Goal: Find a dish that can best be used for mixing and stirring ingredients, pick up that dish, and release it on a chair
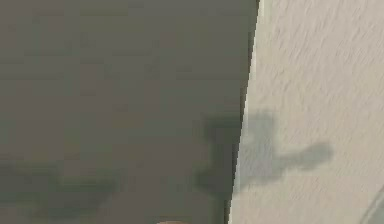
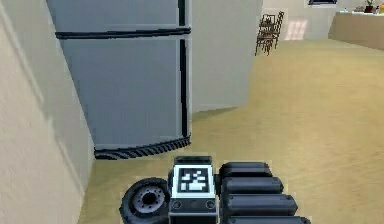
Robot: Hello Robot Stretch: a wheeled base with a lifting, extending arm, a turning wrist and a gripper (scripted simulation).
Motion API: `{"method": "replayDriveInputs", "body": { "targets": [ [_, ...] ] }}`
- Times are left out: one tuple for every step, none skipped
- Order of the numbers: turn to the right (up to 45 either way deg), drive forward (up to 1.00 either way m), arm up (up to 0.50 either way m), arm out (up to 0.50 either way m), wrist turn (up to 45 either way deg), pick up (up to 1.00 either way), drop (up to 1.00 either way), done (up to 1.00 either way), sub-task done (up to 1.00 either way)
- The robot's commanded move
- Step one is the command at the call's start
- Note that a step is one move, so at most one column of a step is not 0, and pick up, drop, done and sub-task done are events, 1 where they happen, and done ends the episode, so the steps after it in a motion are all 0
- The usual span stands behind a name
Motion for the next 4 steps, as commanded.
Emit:
{"method": "replayDriveInputs", "body": {
  "targets": [
    [-15.0,0.00,0.00,0.00,0.0,0.00,0.00,0.00,0.00],
    [45.0,0.00,0.00,0.00,0.0,0.00,0.00,0.00,0.00],
    [21.0,0.00,0.00,0.00,0.0,0.00,0.00,0.00,0.00],
    [-45.0,0.00,0.00,0.00,0.0,0.00,0.00,0.00,0.00]
  ]
}}
